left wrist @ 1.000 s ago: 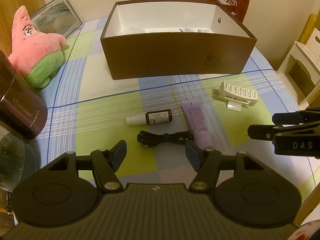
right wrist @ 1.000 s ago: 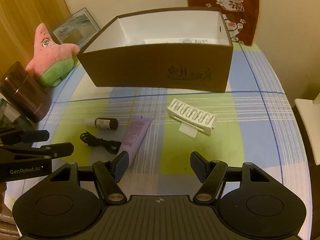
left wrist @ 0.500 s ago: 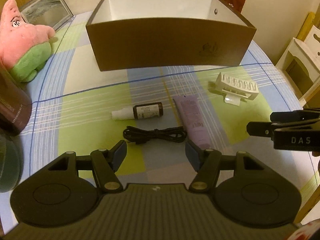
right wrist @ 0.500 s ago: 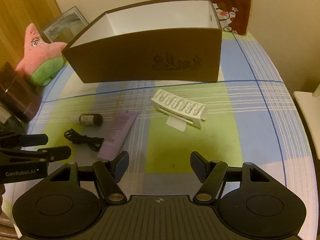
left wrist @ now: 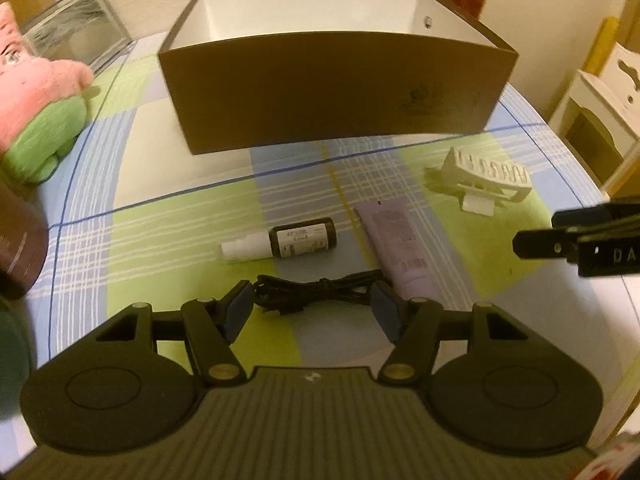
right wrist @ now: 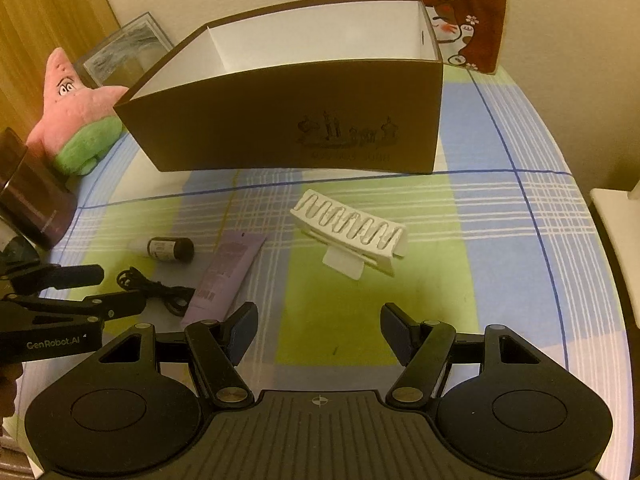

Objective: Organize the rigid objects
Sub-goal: 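Close the left tool on the black cable while the right tool reaches the purple tube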

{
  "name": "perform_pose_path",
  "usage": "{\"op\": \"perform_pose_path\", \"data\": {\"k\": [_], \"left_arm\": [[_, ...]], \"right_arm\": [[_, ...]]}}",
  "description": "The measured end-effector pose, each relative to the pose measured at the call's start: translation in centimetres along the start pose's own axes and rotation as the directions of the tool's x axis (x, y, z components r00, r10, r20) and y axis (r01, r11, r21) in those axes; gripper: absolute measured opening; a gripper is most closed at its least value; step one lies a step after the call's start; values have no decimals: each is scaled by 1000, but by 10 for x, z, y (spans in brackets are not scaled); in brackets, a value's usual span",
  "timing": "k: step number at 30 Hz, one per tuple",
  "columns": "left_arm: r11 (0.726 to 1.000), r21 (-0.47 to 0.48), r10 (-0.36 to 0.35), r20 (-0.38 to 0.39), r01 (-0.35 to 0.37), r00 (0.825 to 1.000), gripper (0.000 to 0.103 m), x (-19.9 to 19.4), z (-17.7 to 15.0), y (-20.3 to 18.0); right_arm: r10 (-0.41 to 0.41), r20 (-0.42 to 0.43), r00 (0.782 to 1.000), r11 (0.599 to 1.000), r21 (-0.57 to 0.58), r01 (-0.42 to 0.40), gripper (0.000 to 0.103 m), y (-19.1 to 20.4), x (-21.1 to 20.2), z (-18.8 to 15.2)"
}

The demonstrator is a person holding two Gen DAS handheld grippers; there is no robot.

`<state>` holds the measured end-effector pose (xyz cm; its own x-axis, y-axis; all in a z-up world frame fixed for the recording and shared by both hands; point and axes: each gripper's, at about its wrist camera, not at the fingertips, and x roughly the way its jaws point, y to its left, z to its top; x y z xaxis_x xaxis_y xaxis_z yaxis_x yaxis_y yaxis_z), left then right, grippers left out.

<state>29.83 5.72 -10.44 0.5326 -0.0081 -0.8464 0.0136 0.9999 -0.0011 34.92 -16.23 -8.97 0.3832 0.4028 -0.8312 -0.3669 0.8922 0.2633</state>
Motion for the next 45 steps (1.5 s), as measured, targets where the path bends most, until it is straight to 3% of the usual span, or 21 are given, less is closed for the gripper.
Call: {"op": "perform_pose_path", "data": {"k": [10, 16, 21, 27, 29, 35, 40, 45], "left_arm": [[988, 148, -51, 7, 50, 999, 62, 20, -4, 5], [978, 206, -39, 9, 36, 999, 62, 27, -3, 10], [963, 256, -86, -4, 84, 996, 63, 33, -3, 13], [970, 222, -95, -38, 101, 995, 47, 35, -9, 10], [977, 176, -114, -66, 124, 991, 37, 35, -12, 11], [977, 126, -165, -82, 174, 983, 37, 23, -17, 4], [970, 193, -145, -25, 147, 989, 40, 18, -10, -3], [950, 267, -156, -35, 159, 987, 41, 27, -5, -11]], "right_arm": [[9, -10, 1000, 1000, 22, -9, 68, -1, 3, -3], [20, -26, 999, 1000, 24, -20, 68, 7, 6, -8], [34, -26, 999, 999, 13, -34, 68, 15, 8, -8], [58, -36, 998, 998, -9, -59, 68, 28, 10, -11], [66, -38, 997, 998, -16, -66, 68, 31, 11, -11], [81, -31, 996, 996, -43, -82, 68, 37, 19, -8], [70, -10, 998, 992, -108, -70, 68, 42, 30, -4], [75, -11, 997, 982, -174, -76, 65, 45, 42, -5]]}}
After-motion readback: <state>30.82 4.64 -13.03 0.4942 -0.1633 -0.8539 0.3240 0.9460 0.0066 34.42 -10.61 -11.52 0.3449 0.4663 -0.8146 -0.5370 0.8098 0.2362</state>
